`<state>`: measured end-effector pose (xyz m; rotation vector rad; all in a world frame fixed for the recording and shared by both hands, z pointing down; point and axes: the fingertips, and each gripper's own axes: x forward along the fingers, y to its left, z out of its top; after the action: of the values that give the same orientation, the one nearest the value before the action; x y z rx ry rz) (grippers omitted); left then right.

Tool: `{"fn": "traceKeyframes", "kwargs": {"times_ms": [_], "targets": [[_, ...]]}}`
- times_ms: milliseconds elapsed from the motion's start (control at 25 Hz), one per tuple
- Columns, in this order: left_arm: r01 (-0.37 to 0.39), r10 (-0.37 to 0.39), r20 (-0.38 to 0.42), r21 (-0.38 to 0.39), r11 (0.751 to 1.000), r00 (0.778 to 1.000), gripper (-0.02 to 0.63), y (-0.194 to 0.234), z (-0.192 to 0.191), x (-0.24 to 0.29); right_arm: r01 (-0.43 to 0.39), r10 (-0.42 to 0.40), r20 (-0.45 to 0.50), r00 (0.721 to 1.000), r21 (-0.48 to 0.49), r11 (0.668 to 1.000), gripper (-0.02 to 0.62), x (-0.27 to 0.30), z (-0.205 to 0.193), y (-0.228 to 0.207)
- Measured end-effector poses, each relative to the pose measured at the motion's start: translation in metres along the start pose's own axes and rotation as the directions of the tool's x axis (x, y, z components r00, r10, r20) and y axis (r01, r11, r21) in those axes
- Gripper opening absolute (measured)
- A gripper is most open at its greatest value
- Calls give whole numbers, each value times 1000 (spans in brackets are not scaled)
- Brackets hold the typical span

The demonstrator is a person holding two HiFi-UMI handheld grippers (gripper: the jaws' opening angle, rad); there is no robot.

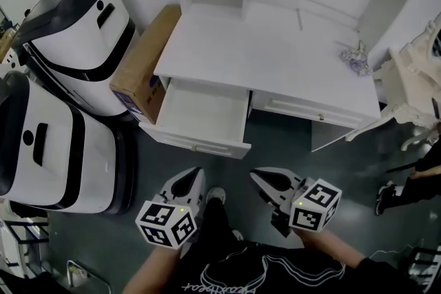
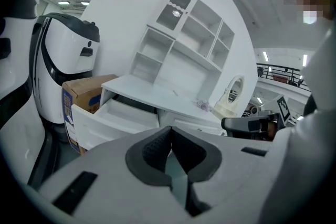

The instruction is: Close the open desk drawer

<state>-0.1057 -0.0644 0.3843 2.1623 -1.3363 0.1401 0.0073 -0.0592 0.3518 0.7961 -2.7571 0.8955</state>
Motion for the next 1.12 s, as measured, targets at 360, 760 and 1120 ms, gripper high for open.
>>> {"fn": "traceKeyframes", "kwargs": {"times_ms": [360,760,1120], "targets": [[-67,68,-44,20,998,997,5,42,-22,35,43,-42,-20,999,52,998,6,14,-15,-38],[-111,120,-84,101,989,989,5,79,-44,69,100,-97,-28,995,103,990,6,31,-34,-70],[-162,169,-119,68,985,978,5,113,-60,98,143,-136,-54,989,155,977,6,38,-49,-92]]}}
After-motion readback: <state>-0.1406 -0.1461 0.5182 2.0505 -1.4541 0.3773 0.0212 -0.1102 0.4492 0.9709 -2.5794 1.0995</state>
